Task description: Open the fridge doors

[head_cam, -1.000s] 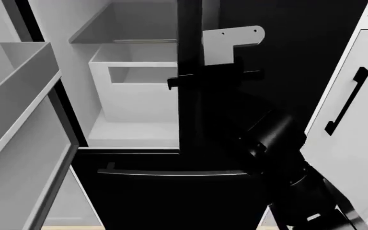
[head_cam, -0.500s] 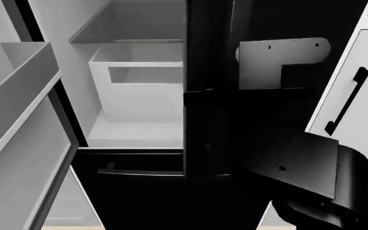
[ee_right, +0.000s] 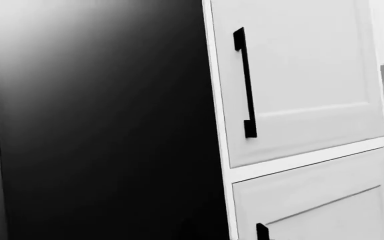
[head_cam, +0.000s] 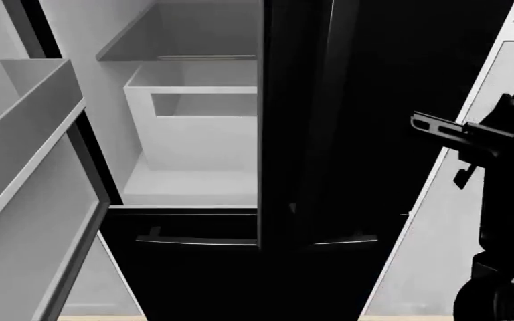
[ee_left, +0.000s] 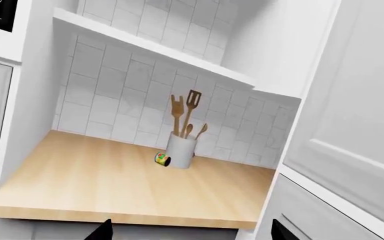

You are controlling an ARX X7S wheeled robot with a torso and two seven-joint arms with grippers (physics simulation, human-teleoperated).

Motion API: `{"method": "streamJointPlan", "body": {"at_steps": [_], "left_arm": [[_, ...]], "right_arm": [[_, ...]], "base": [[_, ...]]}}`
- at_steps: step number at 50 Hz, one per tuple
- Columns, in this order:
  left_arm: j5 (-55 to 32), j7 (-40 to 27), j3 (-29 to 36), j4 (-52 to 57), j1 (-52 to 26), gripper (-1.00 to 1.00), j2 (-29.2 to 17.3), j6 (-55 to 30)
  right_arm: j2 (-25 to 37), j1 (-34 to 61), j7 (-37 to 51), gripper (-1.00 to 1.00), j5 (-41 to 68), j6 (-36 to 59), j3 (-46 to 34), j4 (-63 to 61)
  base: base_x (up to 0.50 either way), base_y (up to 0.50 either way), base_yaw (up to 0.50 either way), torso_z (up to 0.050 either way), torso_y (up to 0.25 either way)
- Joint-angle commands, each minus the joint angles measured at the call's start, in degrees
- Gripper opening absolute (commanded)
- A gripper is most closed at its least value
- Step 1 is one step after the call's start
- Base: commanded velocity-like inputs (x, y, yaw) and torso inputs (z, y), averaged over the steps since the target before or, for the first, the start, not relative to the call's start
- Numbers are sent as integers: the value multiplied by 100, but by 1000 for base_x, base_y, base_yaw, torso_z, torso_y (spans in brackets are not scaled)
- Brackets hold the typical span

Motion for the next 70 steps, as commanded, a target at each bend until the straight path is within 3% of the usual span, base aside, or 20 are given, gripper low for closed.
{"method": "streamJointPlan", "body": {"at_steps": [1,8,9,24,32,36,43,53,60,65,70], "left_arm": [[-63,-28,-82,26,19,100,-16,-62],[-62,-25,-77,9,50,100,-10,-17],[-73,-35,-76,8,42,100,0,-15],[-54,9,-180,2,148,100,8,-6],[-105,-54,-137,-20,125,100,-7,13],[-156,-101,-124,-14,97,100,-22,-3],[-187,-121,-137,-8,107,100,-13,2],[-141,-44,-242,-12,212,100,-2,16],[-161,-51,-303,8,238,100,9,-10],[-173,-58,-310,20,260,100,18,-3],[-119,9,-396,-8,332,100,19,10]], "right_arm": [[122,-83,269,-100,534,208,725,-372],[311,-12,270,-100,552,-137,356,-394],[344,-11,270,100,553,-192,321,-405],[495,209,271,100,553,-686,-559,-419],[1002,725,271,100,570,-1595,-1647,-422],[1575,1050,271,100,613,-2402,-2218,-422],[2224,1987,271,100,582,-3699,-3705,-422],[1640,2199,271,100,499,-3547,-4118,-422],[389,1546,271,100,481,-2243,-3379,-421],[-154,1482,271,100,506,-1758,-3263,-418],[-1095,1461,271,100,489,-1142,-3445,-279]], "base": [[0,0,0,0,0],[0,0,0,0,0],[0,0,0,0,0],[0,0,0,0,0],[0,0,0,0,0],[0,0,0,0,0],[0,0,0,0,0],[0,0,0,0,0],[0,0,0,0,0],[0,0,0,0,0],[0,0,0,0,0]]}}
